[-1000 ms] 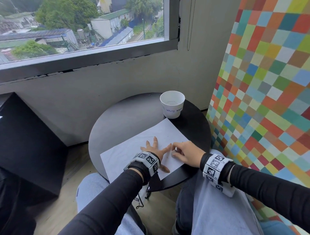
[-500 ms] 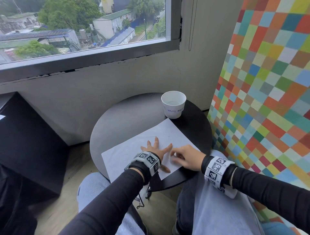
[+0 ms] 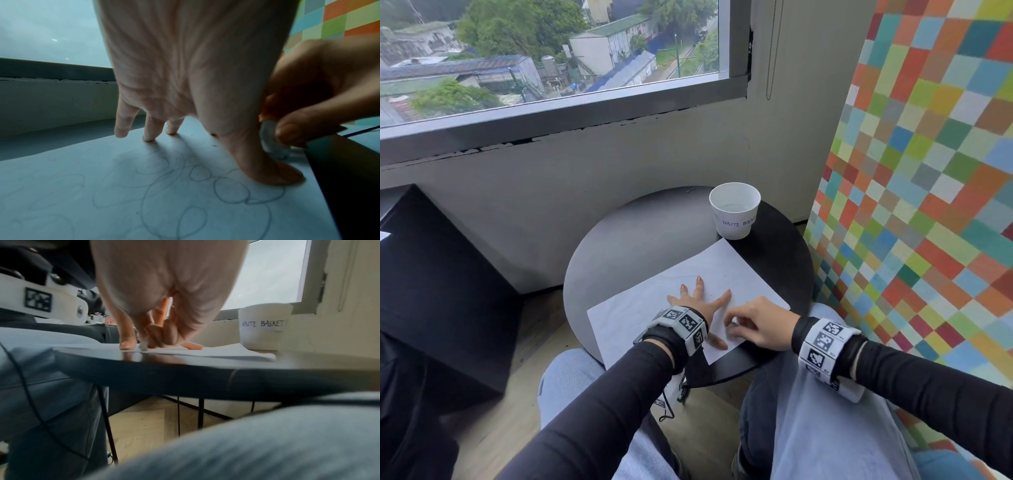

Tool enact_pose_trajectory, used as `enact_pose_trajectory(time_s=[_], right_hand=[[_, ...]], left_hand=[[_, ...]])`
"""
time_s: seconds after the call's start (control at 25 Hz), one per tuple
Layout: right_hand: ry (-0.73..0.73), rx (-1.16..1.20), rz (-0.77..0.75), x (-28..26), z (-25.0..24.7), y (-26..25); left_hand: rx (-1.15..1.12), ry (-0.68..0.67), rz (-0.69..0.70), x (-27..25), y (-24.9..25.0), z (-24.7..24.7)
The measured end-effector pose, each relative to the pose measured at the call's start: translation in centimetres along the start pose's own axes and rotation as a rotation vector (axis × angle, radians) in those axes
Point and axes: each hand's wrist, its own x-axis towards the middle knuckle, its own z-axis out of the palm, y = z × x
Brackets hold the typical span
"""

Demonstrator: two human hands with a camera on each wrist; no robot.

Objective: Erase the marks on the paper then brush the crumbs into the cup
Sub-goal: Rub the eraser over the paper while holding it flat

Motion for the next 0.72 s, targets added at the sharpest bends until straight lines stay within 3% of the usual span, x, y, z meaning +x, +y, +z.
enact_pose_trajectory(time_s=[0.16, 0.36, 0.48, 0.64, 0.72], right_hand=[[0.153, 0.009, 0.214, 1.1, -0.6, 1.3], [-0.018, 0.014, 0.059, 0.7, 1.1, -0.5], [0.116, 0.012, 0.145, 1.3, 0.2, 0.3], [-0.012, -0.005, 0.02, 0.8, 1.1, -0.4], [0.087, 0.014, 0.099, 1.2, 0.6, 0.2]], left_hand=[[0.077, 0.032, -0.018, -0.8, -0.1, 0.0], [0.155, 0.07, -0.023, -1.1, -0.2, 0.0], [0.152, 0.052, -0.029, -1.1, -0.1, -0.1], [0.149, 0.059, -0.03, -1.2, -0.1, -0.1], [0.138, 0.061, -0.025, -1.2, -0.1, 0.0]])
